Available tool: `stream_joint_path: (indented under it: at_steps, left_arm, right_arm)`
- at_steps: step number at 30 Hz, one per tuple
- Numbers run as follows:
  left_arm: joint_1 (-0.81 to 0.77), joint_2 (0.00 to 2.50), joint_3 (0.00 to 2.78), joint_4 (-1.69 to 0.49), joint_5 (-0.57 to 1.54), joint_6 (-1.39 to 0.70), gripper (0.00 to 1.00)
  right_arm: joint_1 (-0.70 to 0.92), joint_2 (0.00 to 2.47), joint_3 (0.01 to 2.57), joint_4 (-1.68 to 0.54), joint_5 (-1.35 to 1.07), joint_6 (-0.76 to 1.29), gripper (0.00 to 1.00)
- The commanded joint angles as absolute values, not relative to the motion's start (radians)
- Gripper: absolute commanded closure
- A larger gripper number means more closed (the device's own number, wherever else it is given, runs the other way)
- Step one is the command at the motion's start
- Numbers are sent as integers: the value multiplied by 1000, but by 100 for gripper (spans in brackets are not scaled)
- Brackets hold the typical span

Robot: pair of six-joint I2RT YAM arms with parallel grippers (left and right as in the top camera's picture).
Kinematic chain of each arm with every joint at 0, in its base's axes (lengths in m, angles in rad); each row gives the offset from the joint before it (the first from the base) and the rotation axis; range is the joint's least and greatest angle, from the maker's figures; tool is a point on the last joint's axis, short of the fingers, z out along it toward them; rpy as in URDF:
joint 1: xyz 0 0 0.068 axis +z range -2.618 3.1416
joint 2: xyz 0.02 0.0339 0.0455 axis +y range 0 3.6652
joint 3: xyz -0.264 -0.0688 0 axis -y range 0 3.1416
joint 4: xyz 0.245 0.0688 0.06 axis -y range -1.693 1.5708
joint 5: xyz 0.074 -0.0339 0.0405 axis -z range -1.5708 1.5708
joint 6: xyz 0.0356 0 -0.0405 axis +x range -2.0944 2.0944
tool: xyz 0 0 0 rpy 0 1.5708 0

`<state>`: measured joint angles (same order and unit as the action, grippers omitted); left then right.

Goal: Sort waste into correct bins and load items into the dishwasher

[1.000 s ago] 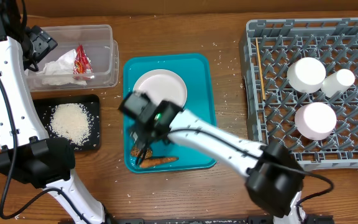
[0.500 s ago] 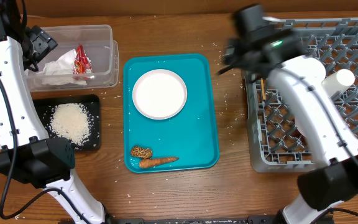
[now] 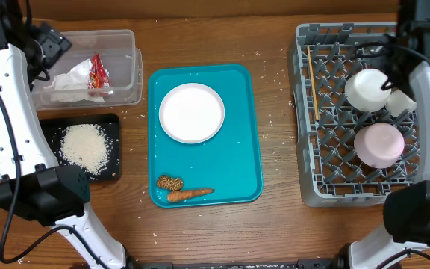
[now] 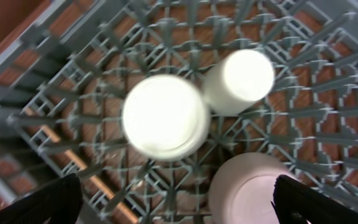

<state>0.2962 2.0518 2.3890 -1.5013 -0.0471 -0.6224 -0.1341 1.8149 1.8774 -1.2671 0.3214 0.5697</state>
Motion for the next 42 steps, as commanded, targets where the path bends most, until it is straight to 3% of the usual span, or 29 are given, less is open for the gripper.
stream_joint_path:
  at_steps: [1,4,14,18,28,35,42]
  left_arm:
    - [290,2057,2391,-1549,308,-429,11]
    - [272,2057,2391,-1631,451,-327,0]
    - [75,2043,2329,-1690,509,-209,1]
    - [-31,1991,2237,-1690,421,-202,0]
    - [-108,1586,1779,-1672,125,-309,0]
    - [-114,1459,1379,-1496,131,-564,0]
    - [-117,1505,1200,-1370,210,-673,0]
  right_arm:
    - [-160,1797,1884,-1262,328,577,0]
    - [-171,1797,1884,-1262,328,577,0]
    - [-170,1797,1884,-1262,328,577,0]
    - [-170,1797,1884,-1262,328,577,0]
    - [-170,1797,1884,-1262,328,577,0]
    - [-170,1797,1884,-1262,328,577,0]
    - [-170,1797,1884,-1262,328,577,0]
